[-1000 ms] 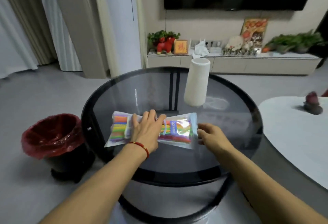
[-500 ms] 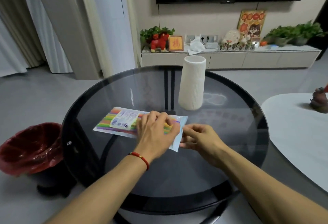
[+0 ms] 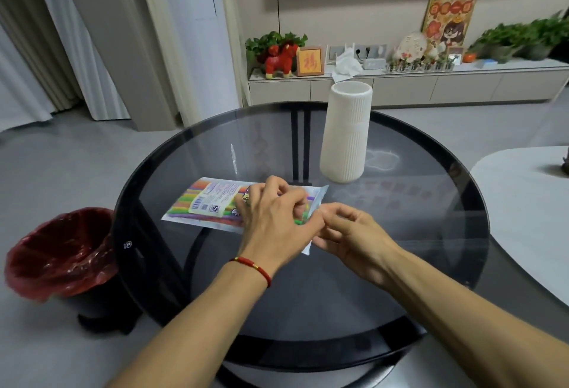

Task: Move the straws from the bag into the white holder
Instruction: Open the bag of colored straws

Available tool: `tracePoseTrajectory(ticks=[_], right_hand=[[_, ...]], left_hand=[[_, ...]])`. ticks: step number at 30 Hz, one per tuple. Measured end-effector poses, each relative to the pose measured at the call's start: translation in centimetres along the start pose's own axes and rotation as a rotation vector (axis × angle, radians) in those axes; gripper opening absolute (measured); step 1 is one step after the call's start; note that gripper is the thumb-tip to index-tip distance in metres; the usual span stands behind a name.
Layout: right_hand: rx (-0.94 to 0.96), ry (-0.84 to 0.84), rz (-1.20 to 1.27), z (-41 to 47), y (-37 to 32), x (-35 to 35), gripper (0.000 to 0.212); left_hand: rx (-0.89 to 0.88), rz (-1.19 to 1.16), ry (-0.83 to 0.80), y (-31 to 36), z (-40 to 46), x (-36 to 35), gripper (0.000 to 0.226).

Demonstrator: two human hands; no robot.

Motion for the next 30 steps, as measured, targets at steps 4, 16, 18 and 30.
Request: tracePoseTrajectory(ticks=[4, 16, 18, 30], right_hand=[[-0.002, -0.02, -0.004, -0.5, -0.3, -0.2, 0.015], [0.026, -0.031, -0.171, -1.0, -0.6, -0.2, 0.022], [0.04, -0.015, -0.184, -1.1, -0.7, -0.2, 0.024], [0.195, 0.091, -0.637, -1.8, -1.5, -1.3, 0.024]], left_hand=[[-0.028, 0.019, -0.075, 0.5, 0.0, 0.5, 0.042], [0.085, -0.079, -0.133, 0.6, -0.4, 0.7, 0.025], [0.12, -0.133, -0.13, 0.5, -0.4, 0.9, 0.023], [-0.145, 0.356, -0.353, 3.2, -1.5, 1.4, 0.03]])
Point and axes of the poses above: each hand's wrist, its own z-axis towards the middle knuckle, its own x-axis out of the back of the hand, y = z × x, the point moved 4 cm from there along z, towards the middle knuckle, and after that the axes turned 5 degrees about z, right-handed, at the moved point
